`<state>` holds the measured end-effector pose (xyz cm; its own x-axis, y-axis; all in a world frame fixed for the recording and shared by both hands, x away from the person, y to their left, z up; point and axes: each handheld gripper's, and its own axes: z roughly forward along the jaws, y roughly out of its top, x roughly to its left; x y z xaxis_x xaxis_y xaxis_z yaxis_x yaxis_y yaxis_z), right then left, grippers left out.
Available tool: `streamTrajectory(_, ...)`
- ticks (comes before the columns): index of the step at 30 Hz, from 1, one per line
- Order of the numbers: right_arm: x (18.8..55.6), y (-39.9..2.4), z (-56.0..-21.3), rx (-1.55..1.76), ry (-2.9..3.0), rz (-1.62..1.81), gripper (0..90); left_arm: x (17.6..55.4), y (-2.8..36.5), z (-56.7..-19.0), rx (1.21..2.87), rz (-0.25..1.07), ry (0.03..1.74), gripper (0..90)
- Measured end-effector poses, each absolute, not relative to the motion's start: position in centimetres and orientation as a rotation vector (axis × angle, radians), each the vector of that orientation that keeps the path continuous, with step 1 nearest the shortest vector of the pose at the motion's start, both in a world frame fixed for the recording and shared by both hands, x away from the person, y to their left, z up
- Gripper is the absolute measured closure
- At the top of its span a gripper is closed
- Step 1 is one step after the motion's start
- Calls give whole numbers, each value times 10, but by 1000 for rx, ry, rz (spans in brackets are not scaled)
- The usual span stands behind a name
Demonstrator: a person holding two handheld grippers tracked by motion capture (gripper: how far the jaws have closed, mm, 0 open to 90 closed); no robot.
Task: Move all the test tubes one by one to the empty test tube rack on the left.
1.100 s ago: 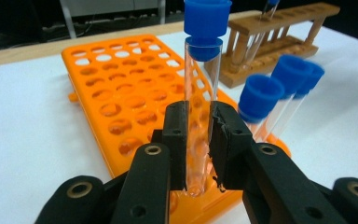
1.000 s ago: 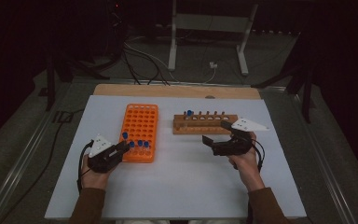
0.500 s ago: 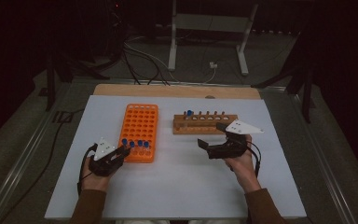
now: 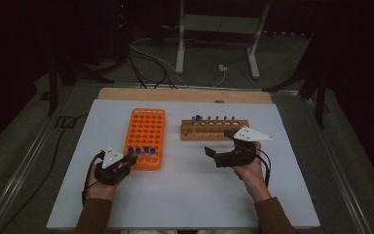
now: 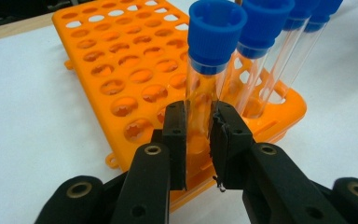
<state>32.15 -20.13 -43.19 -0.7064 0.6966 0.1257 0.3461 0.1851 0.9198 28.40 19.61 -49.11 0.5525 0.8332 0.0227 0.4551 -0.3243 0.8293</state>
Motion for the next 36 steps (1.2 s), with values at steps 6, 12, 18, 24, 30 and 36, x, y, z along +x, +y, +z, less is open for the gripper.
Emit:
streamTrajectory(6, 322, -201, -433, 993, 2147, 1531, 0, 285, 196, -492, 1971, 576, 1045, 777)
streamTrajectory(12, 322, -200, -433, 995, 2148, 1528, 0, 286, 198, -493, 1956, 549, 1057, 773)
streamTrajectory(18, 322, -199, -432, 993, 2145, 1521, 0, 287, 199, -493, 1941, 503, 1054, 731)
streamTrajectory(24, 327, -199, -427, 994, 2129, 1531, 0, 284, 203, -491, 1921, 479, 1047, 605)
streamTrajectory(30, 336, -192, -424, 999, 2126, 1524, 1, 280, 215, -485, 1852, 467, 1073, 500)
streamTrajectory(36, 347, -181, -419, 988, 2121, 1478, 1, 280, 223, -482, 1812, 453, 1084, 357)
